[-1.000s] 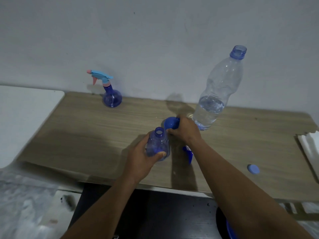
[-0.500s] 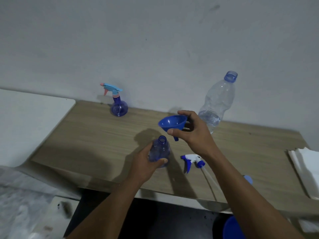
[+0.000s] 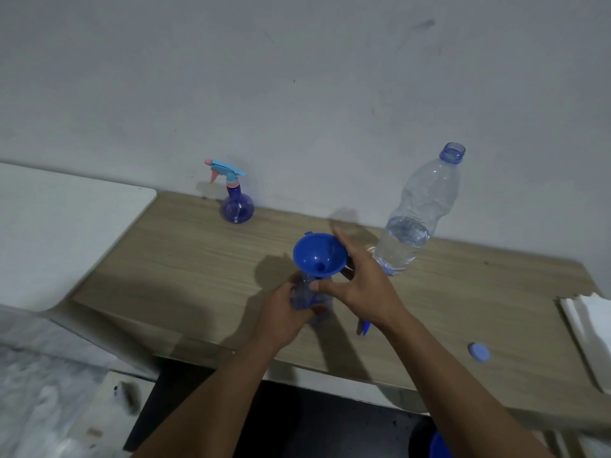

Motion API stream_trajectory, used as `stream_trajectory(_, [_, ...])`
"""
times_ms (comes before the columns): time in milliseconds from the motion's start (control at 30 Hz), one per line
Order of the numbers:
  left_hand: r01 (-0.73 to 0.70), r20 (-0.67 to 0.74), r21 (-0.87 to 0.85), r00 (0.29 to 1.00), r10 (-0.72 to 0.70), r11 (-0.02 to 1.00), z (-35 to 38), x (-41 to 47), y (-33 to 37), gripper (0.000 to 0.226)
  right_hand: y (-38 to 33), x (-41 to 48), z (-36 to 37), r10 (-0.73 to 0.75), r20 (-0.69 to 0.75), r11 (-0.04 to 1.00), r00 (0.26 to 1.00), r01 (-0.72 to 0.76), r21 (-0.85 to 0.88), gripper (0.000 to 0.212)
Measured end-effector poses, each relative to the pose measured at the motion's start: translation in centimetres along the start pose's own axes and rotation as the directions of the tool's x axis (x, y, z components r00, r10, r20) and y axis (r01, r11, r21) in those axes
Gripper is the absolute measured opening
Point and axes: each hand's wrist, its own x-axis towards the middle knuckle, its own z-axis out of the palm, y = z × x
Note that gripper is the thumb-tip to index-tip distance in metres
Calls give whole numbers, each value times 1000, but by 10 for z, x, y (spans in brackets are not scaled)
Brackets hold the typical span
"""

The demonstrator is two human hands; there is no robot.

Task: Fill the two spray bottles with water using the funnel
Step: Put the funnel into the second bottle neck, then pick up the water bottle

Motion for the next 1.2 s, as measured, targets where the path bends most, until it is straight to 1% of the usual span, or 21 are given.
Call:
stream_trajectory(67, [-2, 2, 15, 1000, 2, 1000, 0, 0, 2, 53, 0, -4, 0, -1, -16, 1000, 1000, 1, -12, 105])
stream_trajectory(133, [-13, 9, 44, 1000, 13, 999, 0, 1, 2, 53, -5, -6, -2, -4, -64, 1000, 998, 3, -14, 93])
stream_trajectory(200, [0, 10, 68, 1000, -1, 998, 0, 1, 2, 55, -8, -6, -3, -30, -84, 998, 996, 26, -56, 87])
stream_trajectory(267, [0, 0, 94, 1000, 0, 996, 0, 2, 3, 59, -9, -6, -2, -43, -83, 996, 996, 36, -84, 89])
stream_trajectory(400, [-16, 4, 161, 1000, 15, 987, -4, -2, 13, 55, -10, -5, 1, -43, -82, 995, 996, 35, -94, 96])
stream_trajectory(467, [-8, -10, 153, 1000, 10, 988, -4, -2, 16, 58, -12, -6, 2, -45, -77, 994, 996, 37, -102, 97])
stream_trajectory(533, [0, -19, 99, 1000, 2, 995, -3, -4, 17, 66, -13, -9, 0, -64, -109, 985, 992, 46, -166, 93])
stream_trajectory(600, [3, -33, 12, 999, -2, 1000, -3, -8, 19, 85, -14, -12, -8, -102, -202, 977, 974, 59, -207, 82])
stream_trajectory(667, [-11, -92, -46, 996, 7, 999, -3, -11, 23, 108, -16, -13, -23, -193, -341, 967, 920, 120, -224, 67])
stream_trajectory(733, [-44, -173, -78, 984, 30, 996, -3, -13, 31, 120, -16, -8, -42, -305, -508, 942, 805, 176, -286, 64])
stream_trajectory(767, [-63, -200, -92, 979, 43, 994, -3, -13, 37, 123, -13, -2, -52, -337, -587, 932, 736, 174, -318, 69])
stream_trajectory(800, [-76, -216, -105, 975, 52, 992, -2, -13, 43, 125, -8, 5, -61, -334, -653, 933, 679, 140, -331, 76])
stream_trajectory(833, [-95, -219, -115, 973, 68, 989, 0, -13, 49, 127, -4, 12, -70, -300, -707, 944, 641, 91, -318, 85])
stream_trajectory(867, [-107, -213, -124, 974, 79, 987, 1, -12, 55, 128, -1, 20, -79, -250, -739, 957, 626, 46, -285, 93])
stream_trajectory(900, [-120, -207, -130, 974, 91, 984, 2, -12, 60, 127, 2, 27, -87, -196, -749, 970, 633, 13, -243, 99])
stream_trajectory(967, [-141, -200, -146, 973, 111, 979, 5, -10, 69, 125, 10, 41, -100, -121, -710, 983, 694, -15, -182, 108])
stream_trajectory(1033, [-158, -200, -156, 972, 125, 975, 8, -7, 74, 121, 20, 53, -110, -88, -648, 990, 757, -6, -141, 111])
stream_trajectory(1067, [-159, -204, -160, 971, 125, 974, 9, -7, 74, 119, 25, 59, -112, -85, -629, 993, 773, 11, -121, 111])
stream_trajectory(1133, [-160, -212, -172, 970, 122, 972, 9, -6, 74, 115, 34, 68, -115, -94, -625, 994, 775, 37, -103, 111])
stream_trajectory(1200, [-149, -211, -192, 972, 108, 970, 9, -7, 71, 116, 42, 71, -116, -130, -625, 991, 769, 78, -110, 109])
